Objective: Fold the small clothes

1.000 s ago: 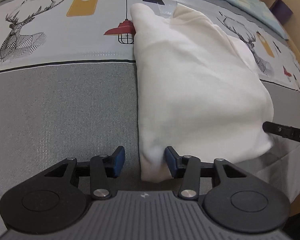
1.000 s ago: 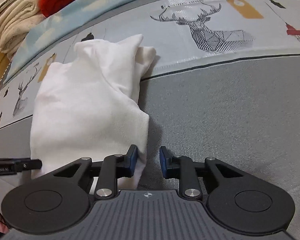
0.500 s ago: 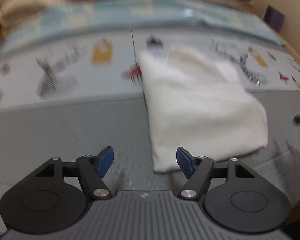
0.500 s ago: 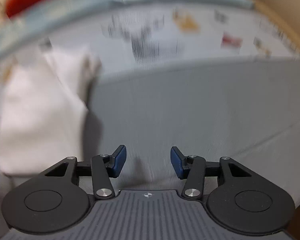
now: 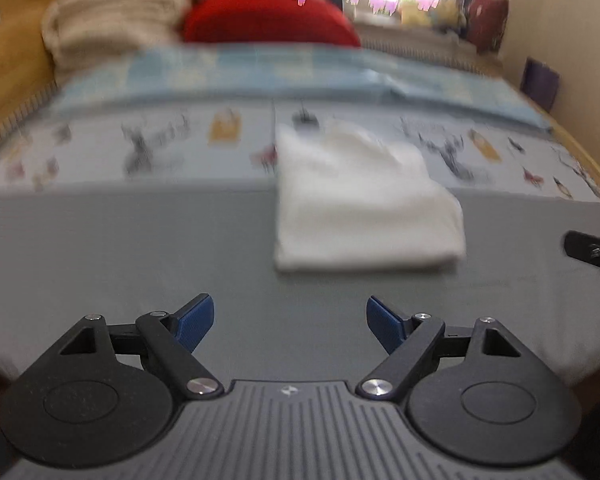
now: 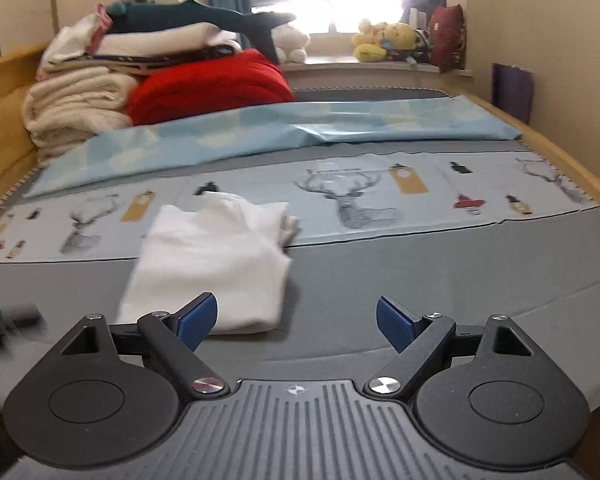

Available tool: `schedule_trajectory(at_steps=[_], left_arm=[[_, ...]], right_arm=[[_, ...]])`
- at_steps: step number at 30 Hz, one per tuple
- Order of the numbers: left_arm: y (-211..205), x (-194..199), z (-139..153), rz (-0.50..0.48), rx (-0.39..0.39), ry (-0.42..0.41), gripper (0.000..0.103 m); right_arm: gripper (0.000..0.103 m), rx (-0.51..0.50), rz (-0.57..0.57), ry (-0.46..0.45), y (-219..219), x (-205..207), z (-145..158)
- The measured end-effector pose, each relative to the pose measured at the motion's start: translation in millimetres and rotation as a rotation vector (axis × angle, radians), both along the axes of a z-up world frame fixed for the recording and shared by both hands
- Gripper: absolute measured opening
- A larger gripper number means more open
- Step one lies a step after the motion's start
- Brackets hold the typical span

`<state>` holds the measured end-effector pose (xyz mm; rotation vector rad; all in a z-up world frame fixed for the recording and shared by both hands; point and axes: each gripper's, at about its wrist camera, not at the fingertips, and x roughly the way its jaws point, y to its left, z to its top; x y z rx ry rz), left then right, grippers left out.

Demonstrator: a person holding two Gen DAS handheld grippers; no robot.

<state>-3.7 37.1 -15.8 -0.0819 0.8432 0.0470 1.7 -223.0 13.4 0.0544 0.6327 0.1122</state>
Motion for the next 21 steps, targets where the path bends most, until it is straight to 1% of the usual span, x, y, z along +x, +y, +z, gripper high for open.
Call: schedule_trajectory(at_steps=[1, 3, 4, 8, 13, 21], left_arm=[[-1, -1, -1, -0.012, -0.003, 0.004, 0.087], [-7, 3, -3, -0.015, 0.045, 0.005, 0.087], [-8, 5, -4, -0.01, 0.055, 0.005, 0.087], [-5, 11, -9, 0.003, 0.044, 0.009, 0.087], [5, 12, -10, 0.014, 0.001, 0.009, 0.087], [7, 16, -12, 0.014, 0.002, 0.019, 0.087]], right_arm=[[0.089, -0.018, 0.011, 0.013, 4, 0, -4], [0.089, -0.061, 0.026, 0.039, 14, -5, -7], [0.089, -0.068, 0.037, 0.042, 17, -4, -9], [0.089, -0.079, 0.059, 0.062, 26, 0, -14], [0.089, -0.055, 0.061, 0.089, 29, 4, -19], [0.089, -0.061, 0.074, 0.109, 32, 8, -24]])
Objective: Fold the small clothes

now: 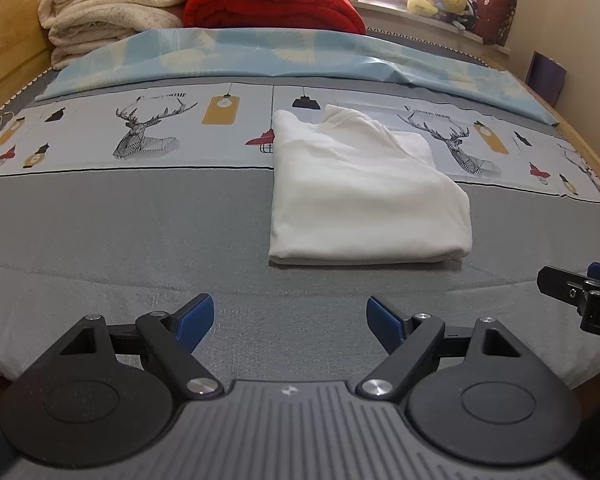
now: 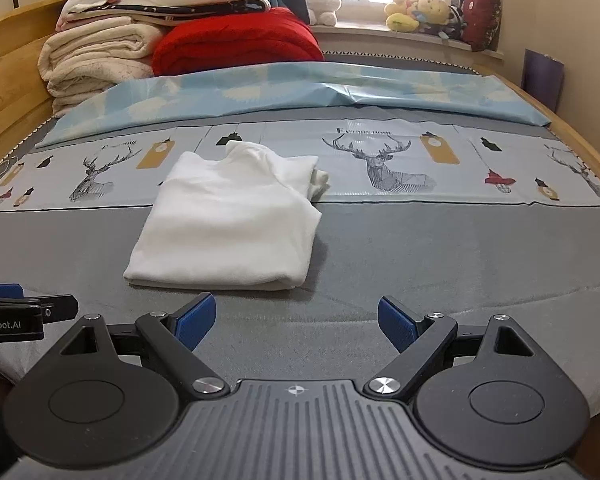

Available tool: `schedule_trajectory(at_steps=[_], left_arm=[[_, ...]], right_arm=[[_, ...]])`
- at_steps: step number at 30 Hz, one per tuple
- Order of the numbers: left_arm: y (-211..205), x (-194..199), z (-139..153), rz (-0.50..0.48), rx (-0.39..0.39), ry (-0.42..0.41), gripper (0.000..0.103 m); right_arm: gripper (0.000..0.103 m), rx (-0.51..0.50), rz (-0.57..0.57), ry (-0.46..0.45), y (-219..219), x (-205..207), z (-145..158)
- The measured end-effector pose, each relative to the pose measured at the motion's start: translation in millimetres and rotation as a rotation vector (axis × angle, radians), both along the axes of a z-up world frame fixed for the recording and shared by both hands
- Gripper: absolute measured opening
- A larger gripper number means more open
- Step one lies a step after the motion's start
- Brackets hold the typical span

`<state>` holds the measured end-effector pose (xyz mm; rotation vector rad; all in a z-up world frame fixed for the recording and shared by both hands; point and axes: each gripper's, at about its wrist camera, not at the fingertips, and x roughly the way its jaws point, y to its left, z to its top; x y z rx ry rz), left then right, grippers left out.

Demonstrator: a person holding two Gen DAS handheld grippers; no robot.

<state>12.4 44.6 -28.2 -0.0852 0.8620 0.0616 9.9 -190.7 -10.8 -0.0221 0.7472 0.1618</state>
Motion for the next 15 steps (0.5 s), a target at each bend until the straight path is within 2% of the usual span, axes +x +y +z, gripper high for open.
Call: schedule_trajectory(at_steps=[15], left_arm=[[-6.6, 2.4, -2.8, -0.005, 0.006, 0.003, 0.087]], right_arm=[[0.089, 0.003, 0.012, 0.014, -0.2, 1.8, -2.5]])
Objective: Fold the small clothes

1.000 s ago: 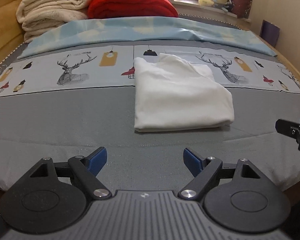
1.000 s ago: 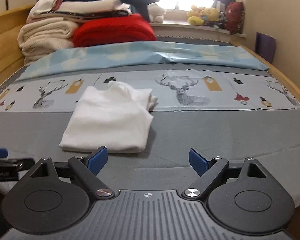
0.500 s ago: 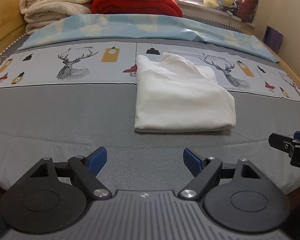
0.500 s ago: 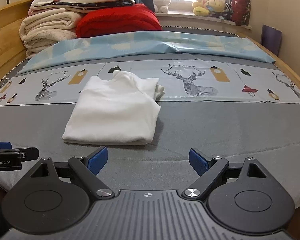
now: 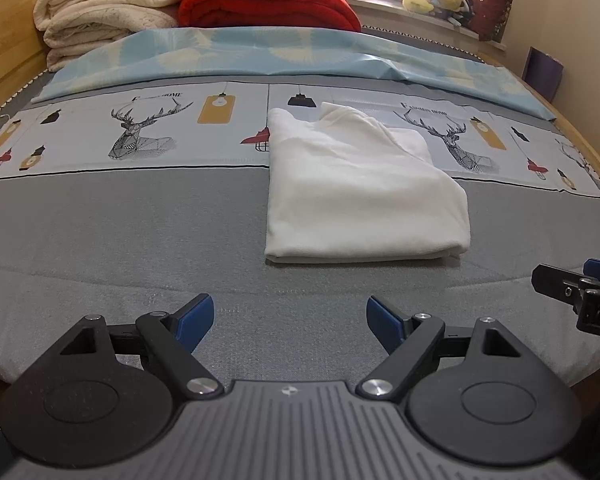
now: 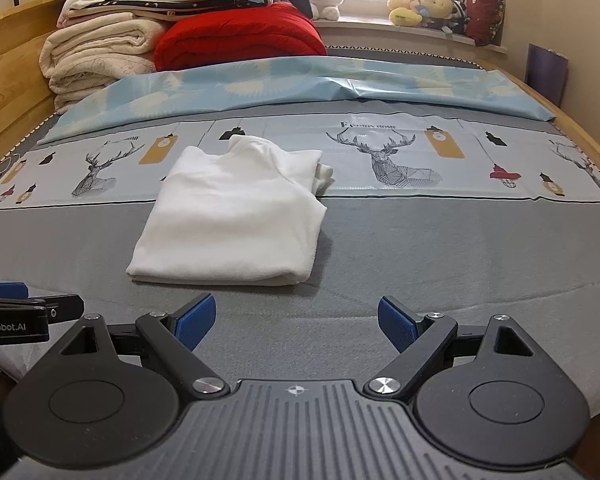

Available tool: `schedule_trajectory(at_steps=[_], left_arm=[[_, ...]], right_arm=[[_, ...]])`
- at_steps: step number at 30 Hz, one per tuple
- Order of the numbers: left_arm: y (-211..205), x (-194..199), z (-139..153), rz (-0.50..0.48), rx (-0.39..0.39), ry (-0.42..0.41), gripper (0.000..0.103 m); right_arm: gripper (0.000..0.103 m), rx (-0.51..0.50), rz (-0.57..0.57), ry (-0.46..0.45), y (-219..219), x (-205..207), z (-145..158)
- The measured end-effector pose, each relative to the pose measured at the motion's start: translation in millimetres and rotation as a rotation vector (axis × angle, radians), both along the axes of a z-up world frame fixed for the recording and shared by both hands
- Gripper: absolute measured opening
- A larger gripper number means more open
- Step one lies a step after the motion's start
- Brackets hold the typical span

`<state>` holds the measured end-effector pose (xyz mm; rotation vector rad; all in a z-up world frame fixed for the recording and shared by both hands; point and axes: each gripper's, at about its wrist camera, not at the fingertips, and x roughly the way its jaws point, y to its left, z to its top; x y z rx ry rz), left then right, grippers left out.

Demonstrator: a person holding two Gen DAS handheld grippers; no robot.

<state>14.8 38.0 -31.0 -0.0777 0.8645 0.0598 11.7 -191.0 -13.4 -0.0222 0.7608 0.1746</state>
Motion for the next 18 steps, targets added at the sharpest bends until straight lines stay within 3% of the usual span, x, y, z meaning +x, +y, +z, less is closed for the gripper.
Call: schedule_trajectory(at_steps=[18], left_arm=[[-0.8, 0.9, -0.2, -0.007, 0.0, -0.002, 0.087]], right_arm=[[0.089, 0.004, 0.009, 0.0, -1.0, -0.8, 0.3]])
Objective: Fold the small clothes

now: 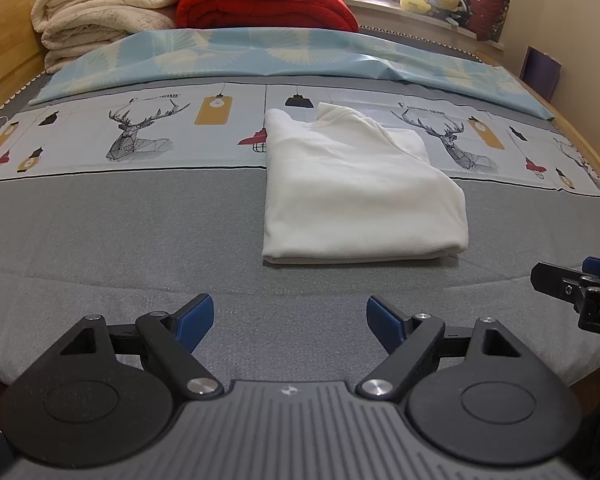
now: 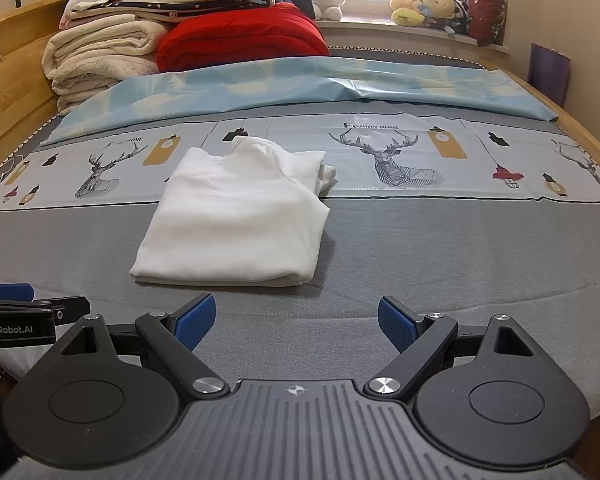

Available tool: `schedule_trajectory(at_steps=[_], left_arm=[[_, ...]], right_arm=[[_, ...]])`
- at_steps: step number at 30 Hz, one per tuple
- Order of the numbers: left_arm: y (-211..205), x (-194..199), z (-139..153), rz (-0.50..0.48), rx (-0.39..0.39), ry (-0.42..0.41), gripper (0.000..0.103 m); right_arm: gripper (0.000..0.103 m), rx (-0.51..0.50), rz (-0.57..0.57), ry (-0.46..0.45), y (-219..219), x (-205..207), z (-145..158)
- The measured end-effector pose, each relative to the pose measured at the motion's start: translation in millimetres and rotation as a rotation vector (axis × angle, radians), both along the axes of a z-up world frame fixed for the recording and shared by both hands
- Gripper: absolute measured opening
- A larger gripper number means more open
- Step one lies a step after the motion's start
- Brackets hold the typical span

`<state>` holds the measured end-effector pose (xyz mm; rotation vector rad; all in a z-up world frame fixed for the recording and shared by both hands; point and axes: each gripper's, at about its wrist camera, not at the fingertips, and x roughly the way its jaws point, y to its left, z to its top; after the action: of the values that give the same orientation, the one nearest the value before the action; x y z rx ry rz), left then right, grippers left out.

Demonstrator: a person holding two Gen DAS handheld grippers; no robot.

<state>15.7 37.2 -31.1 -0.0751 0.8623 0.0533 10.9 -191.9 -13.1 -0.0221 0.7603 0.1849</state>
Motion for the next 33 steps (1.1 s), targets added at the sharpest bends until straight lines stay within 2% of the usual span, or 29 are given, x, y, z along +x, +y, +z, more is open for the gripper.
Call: schedule_trajectory(at_steps=[33], left_arm=[[0.7, -0.6, 0.0, -0.015, -0.001, -0.007, 0.087]], right_arm=[[0.089, 0.002, 0.002, 0.002, 1.6, -0.7, 1.0]])
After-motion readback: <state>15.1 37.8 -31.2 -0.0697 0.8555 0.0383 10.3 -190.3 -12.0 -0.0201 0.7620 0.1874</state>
